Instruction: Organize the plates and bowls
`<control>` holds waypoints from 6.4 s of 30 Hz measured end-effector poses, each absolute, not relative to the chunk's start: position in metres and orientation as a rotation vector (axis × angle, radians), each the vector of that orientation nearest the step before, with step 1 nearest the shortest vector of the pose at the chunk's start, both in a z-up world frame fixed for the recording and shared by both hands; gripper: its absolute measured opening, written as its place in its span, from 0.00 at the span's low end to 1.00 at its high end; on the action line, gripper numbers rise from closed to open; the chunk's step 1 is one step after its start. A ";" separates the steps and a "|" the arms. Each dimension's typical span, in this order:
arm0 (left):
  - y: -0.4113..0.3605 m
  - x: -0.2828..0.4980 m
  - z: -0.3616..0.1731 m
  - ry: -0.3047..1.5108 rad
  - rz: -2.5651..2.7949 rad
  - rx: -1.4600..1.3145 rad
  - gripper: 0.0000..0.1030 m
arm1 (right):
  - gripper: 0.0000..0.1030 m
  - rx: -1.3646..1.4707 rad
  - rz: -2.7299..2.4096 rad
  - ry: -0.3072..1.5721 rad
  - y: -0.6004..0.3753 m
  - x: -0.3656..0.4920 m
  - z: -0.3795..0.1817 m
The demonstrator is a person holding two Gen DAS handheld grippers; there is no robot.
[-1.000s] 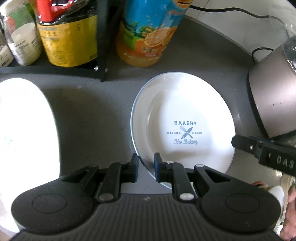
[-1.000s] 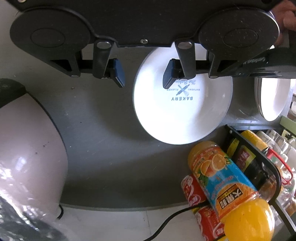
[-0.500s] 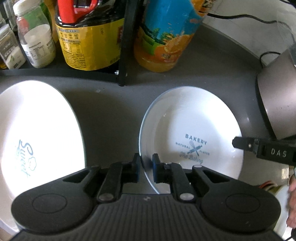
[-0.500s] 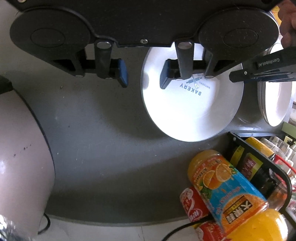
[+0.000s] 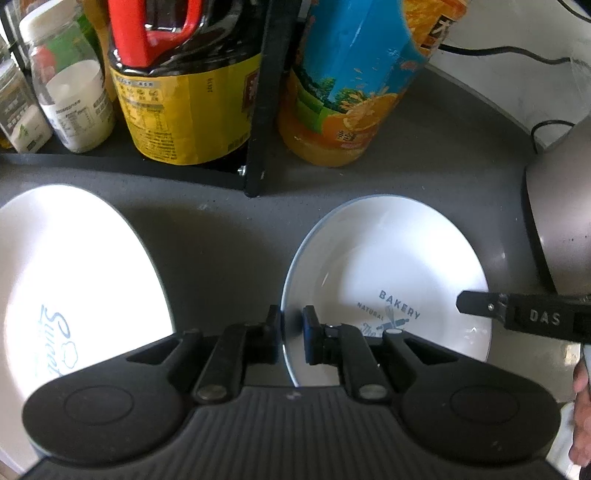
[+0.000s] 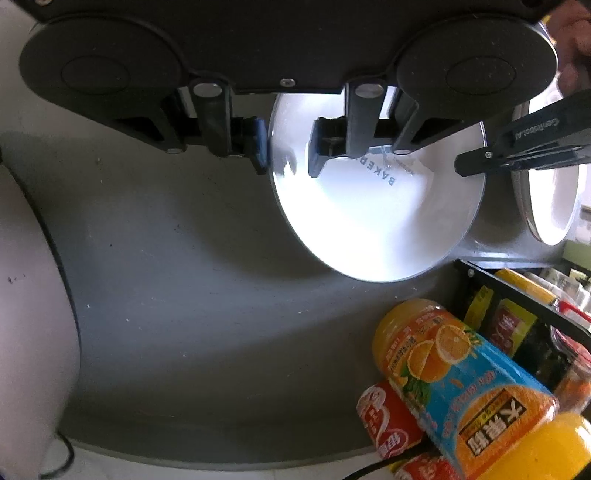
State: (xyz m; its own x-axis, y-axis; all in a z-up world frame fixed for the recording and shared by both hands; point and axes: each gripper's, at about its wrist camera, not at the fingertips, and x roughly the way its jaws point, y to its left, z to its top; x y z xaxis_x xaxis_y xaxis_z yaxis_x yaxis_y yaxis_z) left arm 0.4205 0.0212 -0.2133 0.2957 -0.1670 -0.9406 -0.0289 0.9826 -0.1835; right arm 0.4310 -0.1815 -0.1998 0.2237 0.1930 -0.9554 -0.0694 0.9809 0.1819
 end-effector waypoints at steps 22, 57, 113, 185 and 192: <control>0.004 0.416 -0.157 1.177 -0.172 -0.158 0.00 | 0.09 0.064 0.262 1.273 -0.154 0.422 -0.186; 0.050 0.418 -0.216 1.306 0.017 -0.357 0.20 | 0.17 0.074 0.167 1.334 -0.169 0.424 -0.204; 0.192 0.360 -0.152 1.199 0.160 -0.469 0.11 | 0.13 0.034 0.448 1.215 -0.036 0.390 -0.152; 0.265 0.336 -0.174 1.202 0.262 -0.499 0.20 | 0.41 0.062 0.447 1.233 0.030 0.385 -0.152; 0.259 0.335 -0.163 1.186 0.208 -0.430 0.48 | 0.65 0.169 0.430 1.194 -0.002 0.372 -0.131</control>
State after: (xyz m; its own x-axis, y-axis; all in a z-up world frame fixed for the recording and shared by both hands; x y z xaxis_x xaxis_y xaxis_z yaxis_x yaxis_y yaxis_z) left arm 0.3351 0.2593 -0.1631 0.3686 -0.0664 -0.9272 -0.3781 0.9005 -0.2148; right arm 0.3715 -0.0015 -0.1310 0.2990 0.4097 -0.8618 -0.2342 0.9070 0.3499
